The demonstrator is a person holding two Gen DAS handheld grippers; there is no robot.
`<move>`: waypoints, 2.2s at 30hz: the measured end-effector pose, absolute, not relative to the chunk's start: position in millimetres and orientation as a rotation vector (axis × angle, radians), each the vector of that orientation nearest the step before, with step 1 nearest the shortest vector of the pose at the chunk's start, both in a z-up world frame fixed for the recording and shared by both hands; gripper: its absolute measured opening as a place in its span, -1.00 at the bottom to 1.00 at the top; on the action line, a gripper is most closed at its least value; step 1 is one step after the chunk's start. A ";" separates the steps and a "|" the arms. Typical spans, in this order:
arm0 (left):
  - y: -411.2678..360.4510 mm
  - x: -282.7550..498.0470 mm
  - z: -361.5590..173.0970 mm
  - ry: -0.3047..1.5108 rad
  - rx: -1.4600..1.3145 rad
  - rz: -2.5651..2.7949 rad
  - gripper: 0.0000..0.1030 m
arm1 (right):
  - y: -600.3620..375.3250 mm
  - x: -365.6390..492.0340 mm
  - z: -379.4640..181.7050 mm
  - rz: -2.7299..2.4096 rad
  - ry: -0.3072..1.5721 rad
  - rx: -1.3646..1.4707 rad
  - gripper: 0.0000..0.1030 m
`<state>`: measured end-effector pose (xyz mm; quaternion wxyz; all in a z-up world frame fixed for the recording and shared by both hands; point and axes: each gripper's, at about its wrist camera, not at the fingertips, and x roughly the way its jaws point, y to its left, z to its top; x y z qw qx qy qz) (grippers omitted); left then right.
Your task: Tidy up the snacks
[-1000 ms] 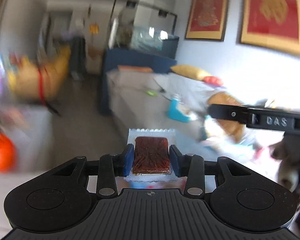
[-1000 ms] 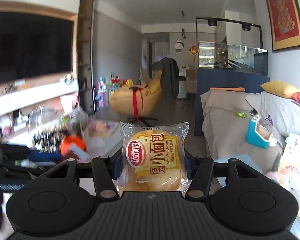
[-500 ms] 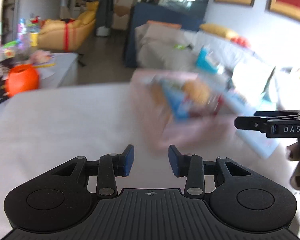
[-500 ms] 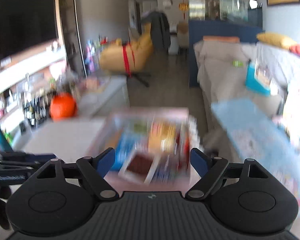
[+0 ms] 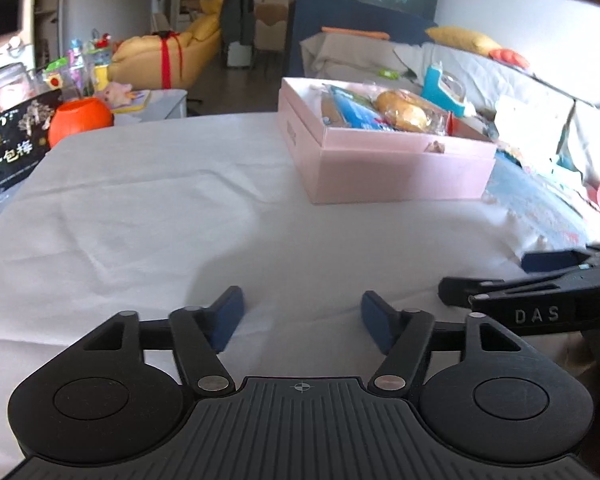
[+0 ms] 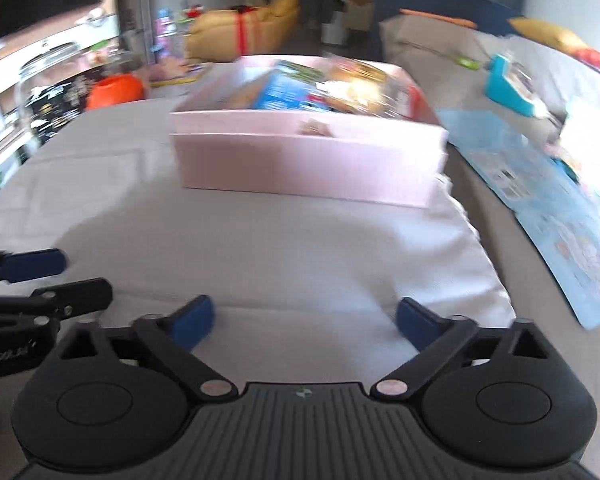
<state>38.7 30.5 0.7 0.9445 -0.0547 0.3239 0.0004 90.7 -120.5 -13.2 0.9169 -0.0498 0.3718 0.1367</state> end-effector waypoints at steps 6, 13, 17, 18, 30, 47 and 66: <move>16.2 31.8 -5.6 0.643 -0.057 0.048 0.41 | -124.3 87.3 -12.3 0.260 0.760 -0.104 1.00; 13.9 33.7 -6.8 0.645 -0.033 0.056 0.41 | -128.1 77.7 -17.6 0.275 0.674 -0.094 1.00; 14.0 33.9 -6.6 0.645 -0.034 0.055 0.41 | -128.6 78.9 -17.9 0.277 0.673 -0.090 1.00; 13.8 34.2 -6.6 0.645 -0.035 0.055 0.41 | -128.7 79.5 -18.0 0.277 0.673 -0.090 1.00; 13.7 34.1 -6.8 0.645 -0.033 0.055 0.41 | -128.7 79.5 -18.1 0.277 0.673 -0.090 1.00; 13.8 33.7 -7.1 0.645 -0.033 0.055 0.41 | -128.7 79.5 -18.2 0.277 0.673 -0.090 1.00; 13.6 33.7 -7.2 0.645 -0.032 0.055 0.41 | -128.6 79.6 -18.0 0.277 0.673 -0.090 1.00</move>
